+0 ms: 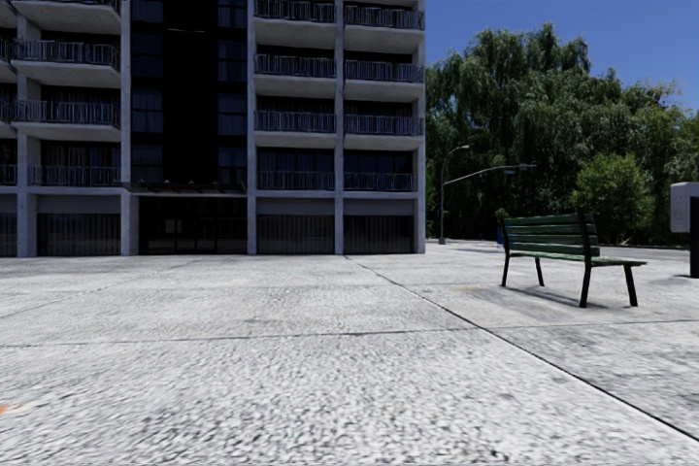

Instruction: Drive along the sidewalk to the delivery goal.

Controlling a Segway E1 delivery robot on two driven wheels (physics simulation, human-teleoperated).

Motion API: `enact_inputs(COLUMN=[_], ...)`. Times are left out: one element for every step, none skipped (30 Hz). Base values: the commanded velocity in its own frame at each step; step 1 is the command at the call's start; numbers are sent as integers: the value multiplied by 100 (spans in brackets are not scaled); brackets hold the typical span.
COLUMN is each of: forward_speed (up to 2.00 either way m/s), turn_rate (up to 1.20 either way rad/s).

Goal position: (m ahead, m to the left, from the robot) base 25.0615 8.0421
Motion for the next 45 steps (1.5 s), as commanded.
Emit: enact_inputs(forward_speed=[200,200,200,200,200,200,200,200,200,200,200,200,200,200,200,200,200,200,200,200,200,200,200,200,200,200,200,200,200,200,200,200,200,200,200,200,200,200,200,200,200,200,200,200,200], turn_rate=[0,0,0,0,0,0,0,0,0,0,0,0,0,0,0,0,0,0,0,0,0,0,0,0,0,0,0,0,0,0,0,0,0,0,0,0,0,0,0,0,0,0,0,0,0])
